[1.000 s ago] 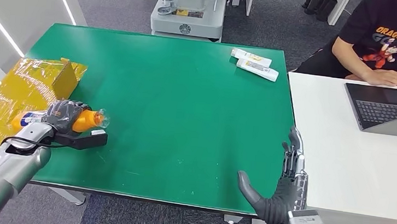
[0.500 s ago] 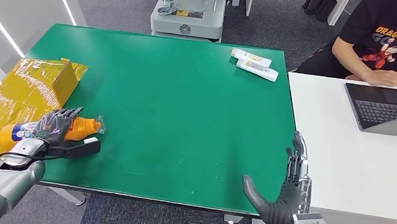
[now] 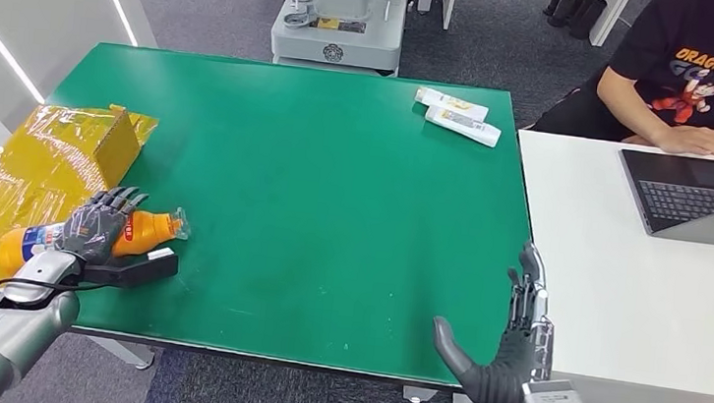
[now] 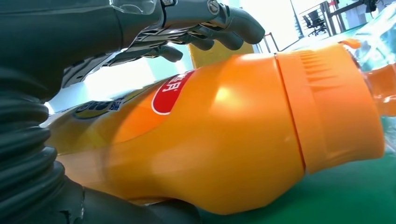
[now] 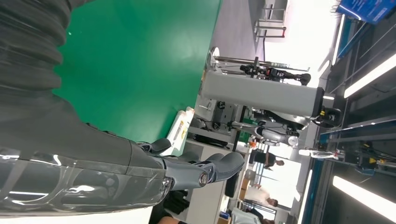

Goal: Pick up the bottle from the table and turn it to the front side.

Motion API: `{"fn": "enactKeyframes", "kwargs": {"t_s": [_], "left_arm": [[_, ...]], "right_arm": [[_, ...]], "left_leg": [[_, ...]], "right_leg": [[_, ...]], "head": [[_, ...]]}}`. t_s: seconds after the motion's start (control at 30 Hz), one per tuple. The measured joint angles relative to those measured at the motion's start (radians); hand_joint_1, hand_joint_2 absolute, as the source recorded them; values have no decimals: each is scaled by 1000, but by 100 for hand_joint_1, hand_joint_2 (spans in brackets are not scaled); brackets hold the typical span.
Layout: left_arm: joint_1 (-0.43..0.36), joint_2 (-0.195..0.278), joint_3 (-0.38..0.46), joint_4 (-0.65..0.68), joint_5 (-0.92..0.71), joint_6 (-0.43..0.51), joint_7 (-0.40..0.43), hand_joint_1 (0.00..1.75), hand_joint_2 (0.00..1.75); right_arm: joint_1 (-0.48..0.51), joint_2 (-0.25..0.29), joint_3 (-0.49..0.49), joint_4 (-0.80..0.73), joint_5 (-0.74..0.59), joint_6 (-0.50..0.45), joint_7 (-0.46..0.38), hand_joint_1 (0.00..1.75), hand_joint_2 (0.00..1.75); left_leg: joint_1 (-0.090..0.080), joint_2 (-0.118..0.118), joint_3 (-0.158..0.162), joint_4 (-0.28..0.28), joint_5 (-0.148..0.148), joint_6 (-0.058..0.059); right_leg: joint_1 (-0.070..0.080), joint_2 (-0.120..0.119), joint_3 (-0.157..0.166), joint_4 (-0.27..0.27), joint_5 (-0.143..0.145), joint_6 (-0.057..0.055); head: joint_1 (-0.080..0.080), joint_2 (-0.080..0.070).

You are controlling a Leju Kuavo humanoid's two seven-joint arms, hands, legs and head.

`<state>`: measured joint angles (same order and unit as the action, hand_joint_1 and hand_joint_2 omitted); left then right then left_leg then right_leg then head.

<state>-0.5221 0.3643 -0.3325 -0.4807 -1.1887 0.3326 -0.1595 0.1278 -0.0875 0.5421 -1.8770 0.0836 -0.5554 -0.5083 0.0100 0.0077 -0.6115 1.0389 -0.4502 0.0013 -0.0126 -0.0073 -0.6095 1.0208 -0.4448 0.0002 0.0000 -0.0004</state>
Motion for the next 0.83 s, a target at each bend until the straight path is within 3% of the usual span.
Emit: {"fn": "enactKeyframes", "kwargs": {"t_s": [0.27, 0.6, 0.7, 0.83], "left_arm": [[29, 4, 34, -12, 58, 67, -60, 0, 175], [175, 35, 133, -289, 205, 69, -139, 0, 175], [206, 43, 154, -375, 361, -51, -234, 0, 175], [263, 99, 179, -593, 670, -260, -302, 0, 175]], "right_arm": [[-3, -3, 6, 7, -12, 0, -2, 0, 175], [5, -3, 6, 9, -31, -13, -25, 0, 175], [11, -3, 6, 8, -52, -20, -38, 0, 175], [24, -4, 3, 8, -86, -31, -66, 0, 175]], "left_leg": [[0, 0, 0, 0, 0, 0], [0, 0, -1, 0, 0, 0], [0, 0, -1, 0, 0, 0], [1, 3, -2, 0, 0, -1]], "right_leg": [[0, 0, 0, 0, 0, 0], [0, 0, -2, 0, 0, 0], [0, 1, -2, 0, 0, 0], [1, 2, -3, 0, 1, -2]], "head": [[0, 0], [0, 0], [0, 0], [0, 0]]}}
